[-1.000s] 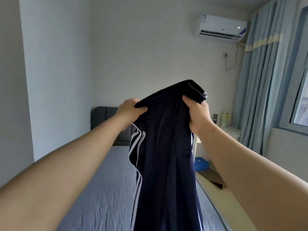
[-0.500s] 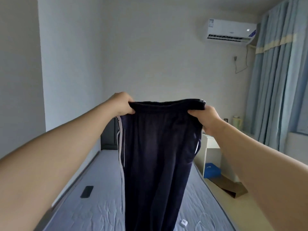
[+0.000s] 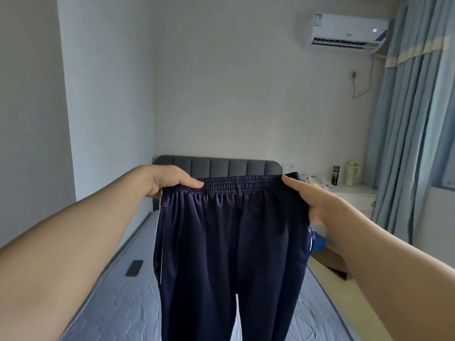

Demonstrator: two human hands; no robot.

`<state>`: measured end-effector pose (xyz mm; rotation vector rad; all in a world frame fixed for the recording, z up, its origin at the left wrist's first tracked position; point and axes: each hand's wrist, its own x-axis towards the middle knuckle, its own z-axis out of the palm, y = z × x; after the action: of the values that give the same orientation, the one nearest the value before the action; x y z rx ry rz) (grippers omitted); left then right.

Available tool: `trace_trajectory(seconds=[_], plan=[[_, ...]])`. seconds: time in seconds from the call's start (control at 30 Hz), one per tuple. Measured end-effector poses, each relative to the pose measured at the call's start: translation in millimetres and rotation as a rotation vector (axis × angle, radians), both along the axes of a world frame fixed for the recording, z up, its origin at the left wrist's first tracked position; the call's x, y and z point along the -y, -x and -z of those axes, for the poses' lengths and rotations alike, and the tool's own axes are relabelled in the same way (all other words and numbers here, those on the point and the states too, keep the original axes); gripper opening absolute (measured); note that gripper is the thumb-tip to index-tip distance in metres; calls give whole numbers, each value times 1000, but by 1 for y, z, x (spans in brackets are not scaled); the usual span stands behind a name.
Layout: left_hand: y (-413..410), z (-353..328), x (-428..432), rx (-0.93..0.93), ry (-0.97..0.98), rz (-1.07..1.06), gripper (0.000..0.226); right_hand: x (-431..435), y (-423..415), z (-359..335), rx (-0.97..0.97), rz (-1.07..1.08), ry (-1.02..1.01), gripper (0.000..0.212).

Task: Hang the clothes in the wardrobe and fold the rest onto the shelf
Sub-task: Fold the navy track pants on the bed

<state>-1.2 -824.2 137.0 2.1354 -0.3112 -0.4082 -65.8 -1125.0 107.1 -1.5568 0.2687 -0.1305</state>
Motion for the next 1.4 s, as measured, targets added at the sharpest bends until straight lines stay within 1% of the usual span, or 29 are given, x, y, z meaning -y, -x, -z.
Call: trace_trajectory(seconds=[0.07, 0.17, 0.23, 0.33, 0.4, 0.5, 0.57, 0.6, 0.67, 0.7, 0.77, 0.8, 0.83, 0.9, 0.93, 0.97, 1.0, 1.07, 1.1, 1.13, 1.2, 1.23, 1.27, 1.3, 1.33, 1.37, 1.4], plan=[[2, 10, 4, -16, -13, -52, 18, -3, 3, 6, -41, 40, 27, 34], [10, 24, 22, -22, 3, -181, 21, -17, 4, 14, 23, 144, 84, 30], [16, 30, 38, -53, 79, -242, 20, -32, 2, 15, 98, 171, 108, 24], [26, 26, 61, -86, 230, -285, 18, -54, 1, 9, 219, 131, 96, 14], [32, 18, 72, -21, 276, -292, 19, -67, 3, 6, 289, 88, 90, 16], [41, 7, 80, 140, 254, -258, 22, -82, 7, 4, 320, 36, 38, 18], [45, 4, 81, 137, 292, -231, 20, -88, 10, 1, 288, -8, -49, 17], [46, 4, 80, 109, 337, -226, 17, -89, 12, 0, 256, -37, -125, 22], [48, 3, 76, 50, 453, -215, 13, -89, 16, -3, 183, -96, -292, 46], [49, 3, 74, 25, 508, -196, 14, -88, 18, -4, 162, -127, -342, 59], [49, 4, 72, 36, 539, -125, 20, -88, 19, -4, 161, -183, -382, 75], [49, 5, 72, 76, 512, -91, 27, -90, 20, -4, 173, -205, -396, 76], [49, 7, 72, 121, 481, -64, 35, -93, 21, -5, 188, -220, -416, 74], [49, 10, 73, 208, 421, -51, 53, -100, 21, -8, 210, -233, -443, 63], [47, 11, 73, 264, 382, -74, 63, -103, 22, -10, 214, -233, -438, 57], [45, 12, 72, 324, 352, -116, 67, -105, 23, -12, 222, -230, -436, 50], [43, 11, 71, 372, 350, -165, 61, -106, 23, -13, 232, -234, -445, 43], [41, 9, 66, 414, 424, -258, 34, -106, 24, -15, 251, -266, -468, 27], [39, 9, 64, 417, 477, -285, 29, -106, 23, -15, 263, -269, -439, 20], [36, 8, 61, 425, 532, -297, 27, -105, 22, -13, 271, -240, -369, 19], [35, 5, 54, 444, 640, -253, 29, -102, 18, -8, 286, -70, -131, 27], [35, 3, 50, 434, 688, -202, 31, -99, 15, -4, 281, 25, -6, 37], [37, 0, 46, 412, 722, -138, 31, -94, 11, 1, 266, 82, 76, 51], [39, -3, 41, 386, 749, -66, 27, -90, 8, 5, 237, 97, 100, 64], [40, -7, 37, 353, 777, 3, 21, -88, 6, 8, 199, 83, 72, 74], [41, -9, 33, 312, 805, 67, 17, -85, 4, 12, 157, 44, 17, 76], [41, -11, 28, 264, 826, 113, 16, -85, 3, 14, 112, -29, -57, 67]])
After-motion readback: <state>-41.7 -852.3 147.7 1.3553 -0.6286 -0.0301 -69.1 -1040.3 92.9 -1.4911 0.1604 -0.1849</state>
